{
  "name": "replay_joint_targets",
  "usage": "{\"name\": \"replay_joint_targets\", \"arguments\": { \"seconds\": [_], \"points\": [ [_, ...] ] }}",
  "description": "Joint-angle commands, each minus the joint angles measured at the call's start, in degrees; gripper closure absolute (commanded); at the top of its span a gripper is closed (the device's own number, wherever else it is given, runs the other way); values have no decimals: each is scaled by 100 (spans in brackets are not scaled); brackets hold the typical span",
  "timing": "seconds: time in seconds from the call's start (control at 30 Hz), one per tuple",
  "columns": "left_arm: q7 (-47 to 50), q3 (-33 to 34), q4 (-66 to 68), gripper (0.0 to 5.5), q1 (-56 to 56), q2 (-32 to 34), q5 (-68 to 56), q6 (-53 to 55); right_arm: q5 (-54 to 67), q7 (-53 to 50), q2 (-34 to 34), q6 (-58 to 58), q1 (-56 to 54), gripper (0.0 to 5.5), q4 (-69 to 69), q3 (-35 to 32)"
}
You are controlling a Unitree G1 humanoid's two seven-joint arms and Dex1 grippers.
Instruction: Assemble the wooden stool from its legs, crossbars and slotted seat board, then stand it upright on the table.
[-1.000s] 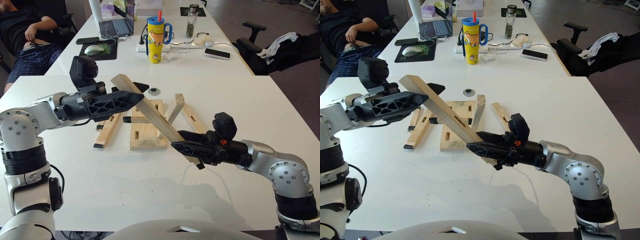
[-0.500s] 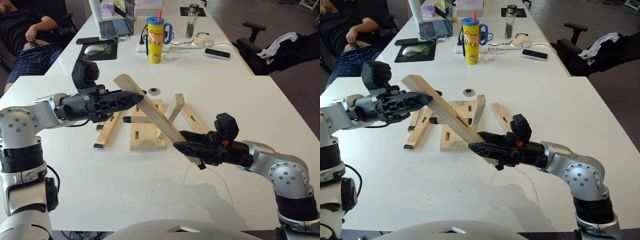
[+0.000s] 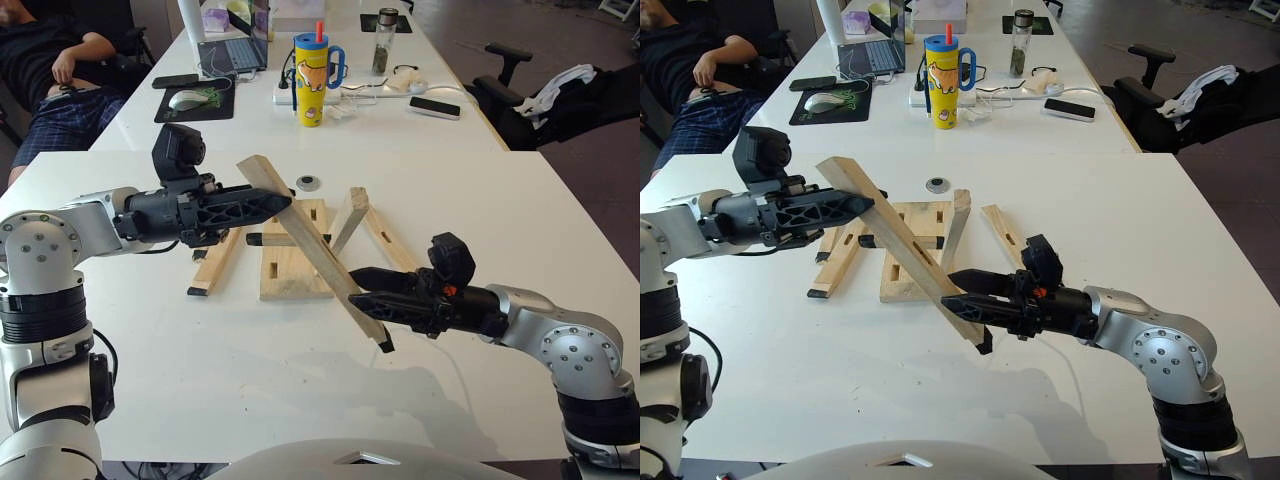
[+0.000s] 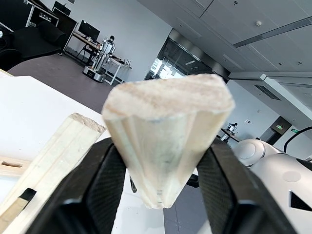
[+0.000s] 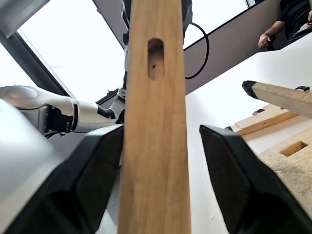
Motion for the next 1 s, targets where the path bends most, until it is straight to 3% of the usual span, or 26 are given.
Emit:
{"name": "replay_joint_targets", "arguments": {
  "seconds": [0.03,0.17,0.4,0.53,0.8,1.0],
  "points": [
    [-145,159,-121,341,149,238,142,-108,-115,32,-150,11,105,193,309,-207],
    [-328,404,-82,341,341,608,320,-167,-681,-161,40,-296,225,140,759,-179],
    [-1412,273,312,342,472,1692,1164,-407,-2567,-722,593,-1257,519,140,1012,781],
    [-2137,-115,736,342,300,2147,1855,-781,-2574,-682,978,-1272,779,140,862,1043],
    [-2711,-423,2508,342,-352,2133,3044,-1707,-2740,-613,1559,-1283,471,140,1452,1358],
    [-2870,-593,2723,342,-544,1968,3525,-2045,-2961,-632,1908,-1142,61,140,2087,1517]
  ]
}}
